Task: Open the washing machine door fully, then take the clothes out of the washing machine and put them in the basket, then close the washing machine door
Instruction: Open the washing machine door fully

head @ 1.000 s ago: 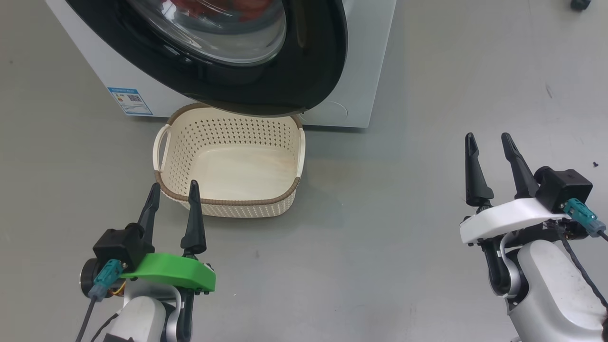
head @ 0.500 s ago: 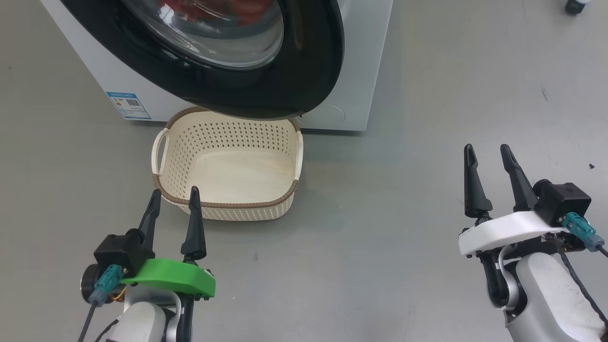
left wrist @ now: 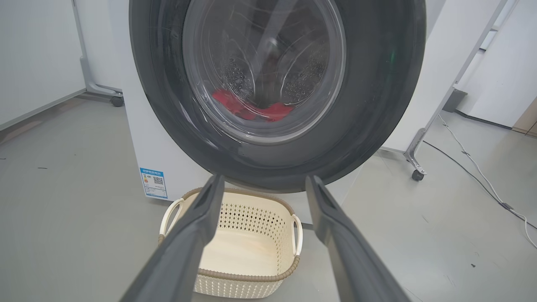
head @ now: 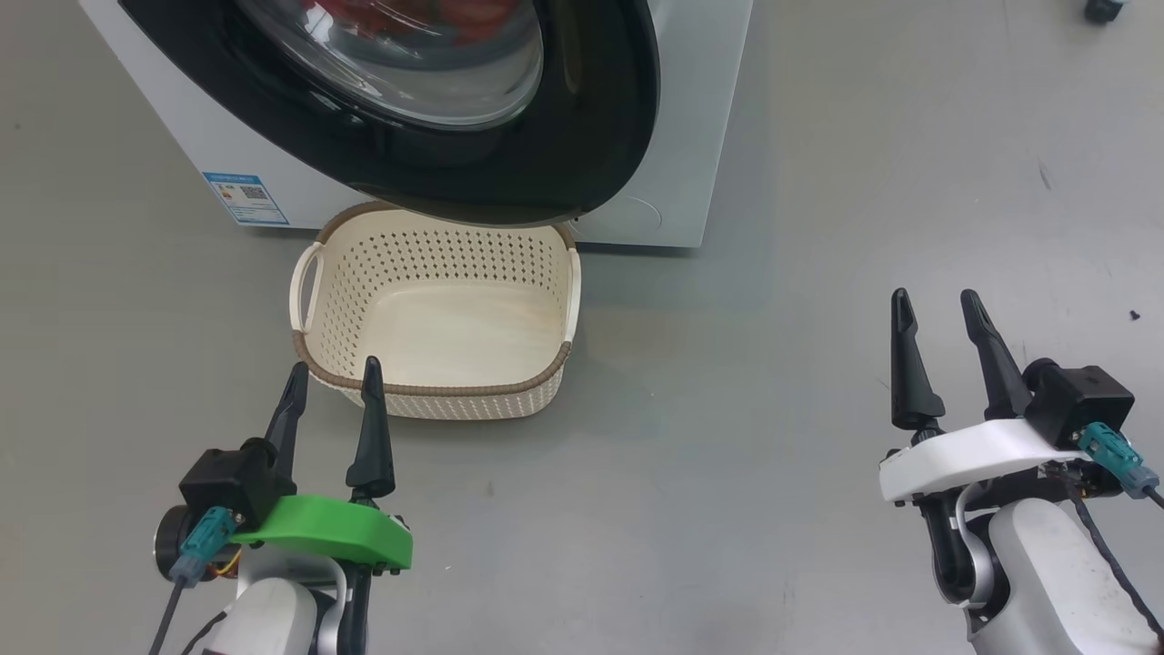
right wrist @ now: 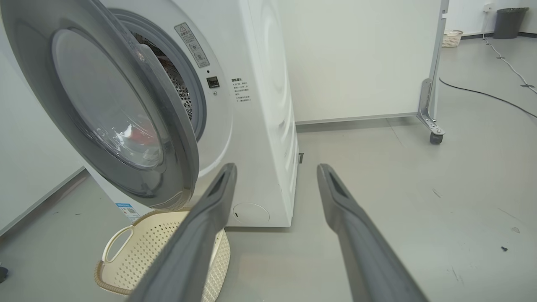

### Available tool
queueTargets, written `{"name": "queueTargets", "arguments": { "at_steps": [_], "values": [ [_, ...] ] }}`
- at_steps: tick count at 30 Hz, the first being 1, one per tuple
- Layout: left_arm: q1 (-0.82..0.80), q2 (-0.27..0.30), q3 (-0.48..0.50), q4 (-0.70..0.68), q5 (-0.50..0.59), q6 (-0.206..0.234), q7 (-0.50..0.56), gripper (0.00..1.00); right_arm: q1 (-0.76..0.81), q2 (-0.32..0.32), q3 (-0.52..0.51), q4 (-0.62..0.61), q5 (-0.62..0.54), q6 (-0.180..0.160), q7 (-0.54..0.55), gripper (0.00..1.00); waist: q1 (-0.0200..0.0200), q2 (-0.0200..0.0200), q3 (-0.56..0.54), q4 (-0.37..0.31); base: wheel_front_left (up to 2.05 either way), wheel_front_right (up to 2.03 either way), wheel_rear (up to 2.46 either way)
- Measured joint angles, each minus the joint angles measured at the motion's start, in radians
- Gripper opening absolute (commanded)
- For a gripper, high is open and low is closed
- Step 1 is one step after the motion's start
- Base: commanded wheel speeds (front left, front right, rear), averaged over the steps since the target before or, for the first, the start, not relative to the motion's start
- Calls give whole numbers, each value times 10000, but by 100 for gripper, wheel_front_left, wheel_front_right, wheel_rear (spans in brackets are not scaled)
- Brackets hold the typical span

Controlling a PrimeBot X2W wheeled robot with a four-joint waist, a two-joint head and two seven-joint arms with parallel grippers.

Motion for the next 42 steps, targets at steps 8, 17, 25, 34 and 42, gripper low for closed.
{"name": "queueTargets", "arguments": {
  "at_steps": [8, 17, 25, 34, 42],
  "values": [
    [0, 2, -17, 0, 0, -6, -2, 100, 31, 6, -79, -75, -209, 10, 0, 100, 0, 0, 37, 20, 0, 0, 0],
    [0, 2, -21, 2, 0, -6, 0, 100, 45, 36, -134, -98, -226, 96, 0, 100, 0, 0, 73, 49, 0, 0, 0],
    [0, 2, -25, 10, 0, -6, 0, 100, 97, 119, -207, -100, -305, 100, 0, 100, 0, 0, 77, 68, 0, 0, 0],
    [0, 2, -36, 10, 0, -6, 0, 100, 142, 171, -314, -136, -336, 188, 0, 100, 0, 0, 93, 78, 0, 0, 0],
    [-1, 2, -81, -8, 0, -4, 0, 100, 114, 125, -376, -153, -391, 295, 0, 100, 0, 0, 187, 91, 0, 0, 0]
  ]
}}
